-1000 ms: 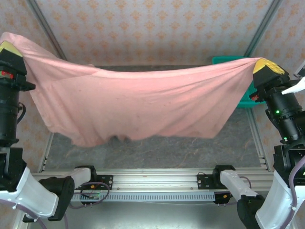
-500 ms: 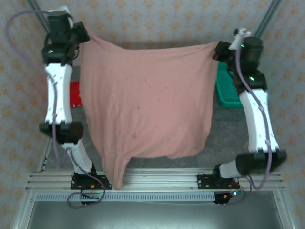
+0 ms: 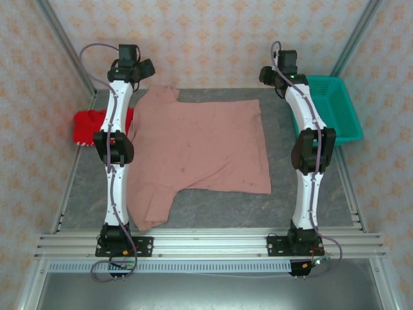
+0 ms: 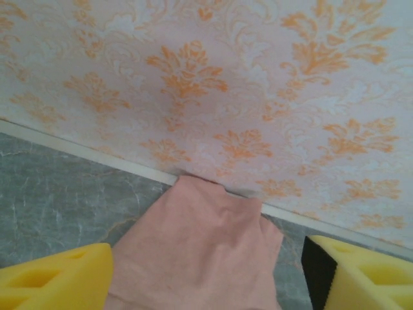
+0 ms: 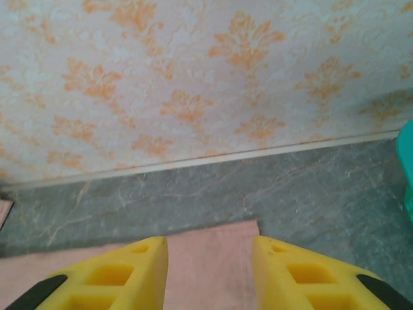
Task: Fold the inside-out t-shirt
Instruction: Flatten out the T-shirt at the center of the table, then move the T-shirt to the center of the table.
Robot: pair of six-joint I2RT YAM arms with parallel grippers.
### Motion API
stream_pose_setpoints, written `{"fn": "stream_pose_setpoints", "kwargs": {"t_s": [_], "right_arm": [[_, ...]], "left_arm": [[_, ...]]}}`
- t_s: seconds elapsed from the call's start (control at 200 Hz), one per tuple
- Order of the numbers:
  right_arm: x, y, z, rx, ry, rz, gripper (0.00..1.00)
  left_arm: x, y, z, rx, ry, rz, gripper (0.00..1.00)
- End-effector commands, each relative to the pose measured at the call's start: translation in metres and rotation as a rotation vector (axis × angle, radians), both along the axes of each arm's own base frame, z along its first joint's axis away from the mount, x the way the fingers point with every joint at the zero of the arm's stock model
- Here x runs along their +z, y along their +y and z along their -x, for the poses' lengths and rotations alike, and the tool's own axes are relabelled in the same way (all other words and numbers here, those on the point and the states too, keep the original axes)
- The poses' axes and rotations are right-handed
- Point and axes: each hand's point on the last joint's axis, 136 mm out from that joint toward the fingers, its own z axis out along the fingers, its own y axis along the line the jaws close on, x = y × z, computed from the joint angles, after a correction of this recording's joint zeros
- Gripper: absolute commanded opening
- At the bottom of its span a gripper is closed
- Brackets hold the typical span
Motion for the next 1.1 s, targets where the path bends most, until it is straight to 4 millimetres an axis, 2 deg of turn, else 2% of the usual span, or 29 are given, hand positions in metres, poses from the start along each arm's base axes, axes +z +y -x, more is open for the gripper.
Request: {"fn": "stream_pose_setpoints", "kwargs": {"t_s": [0.0,0.03,0.045,0.085,0.14,0.17,0.22,0.28,0.385,0.43,0.54,0.631,0.711,0.846,0.976,1.096], "right_arm": [[0.029,0.012,0.062,0.035,0.050,0.019,0.39],[0.025,0.016,0.078,0.043,0.065,0.003,0.40],[0.014,0.019,0.089,0.049,0.091,-0.003,0.40],[-0.005,0.024,0.115,0.060,0.138,-0.025,0.41],[-0.028,0.024,0.153,0.045,0.198,-0.049,0.42],[-0.041,0.024,0.172,0.034,0.229,-0.077,0.43],[-0.062,0.025,0.201,0.022,0.280,-0.127,0.44],[-0.085,0.024,0.235,0.005,0.345,-0.163,0.44],[-0.123,0.012,0.288,-0.039,0.485,-0.134,0.49],[-0.137,0.005,0.307,-0.063,0.538,-0.109,0.50],[-0.169,0.002,0.342,-0.101,0.653,-0.126,0.50],[-0.184,-0.003,0.362,-0.129,0.721,-0.118,0.51],[-0.198,-0.005,0.375,-0.152,0.759,-0.118,0.50],[-0.214,-0.005,0.374,-0.172,0.788,-0.121,0.47],[-0.225,-0.006,0.364,-0.184,0.817,-0.099,0.31],[-0.231,-0.021,0.361,-0.228,0.855,-0.023,0.12]], "left_arm": [[0.078,-0.013,0.048,0.016,-0.043,0.051,0.81],[0.071,-0.019,0.061,0.014,-0.001,0.063,0.81],[0.073,-0.023,0.068,0.013,0.007,0.068,0.81],[0.056,-0.034,0.087,0.007,0.056,0.089,0.80],[0.052,-0.055,0.116,-0.018,0.042,0.134,0.81],[0.057,-0.068,0.135,-0.040,0.006,0.169,0.81],[0.034,-0.087,0.163,-0.069,0.005,0.211,0.81],[0.007,-0.100,0.199,-0.068,0.037,0.258,0.81],[-0.049,-0.108,0.265,-0.086,0.155,0.279,0.81],[-0.074,-0.105,0.292,-0.078,0.213,0.272,0.81],[-0.120,-0.098,0.335,-0.073,0.325,0.240,0.81],[-0.148,-0.096,0.351,-0.076,0.408,0.218,0.80],[-0.166,-0.102,0.353,-0.094,0.452,0.243,0.81],[-0.185,-0.107,0.351,-0.110,0.496,0.258,0.81],[-0.196,-0.118,0.353,-0.148,0.535,0.268,0.80],[-0.205,-0.127,0.352,-0.176,0.558,0.262,0.81]]}}
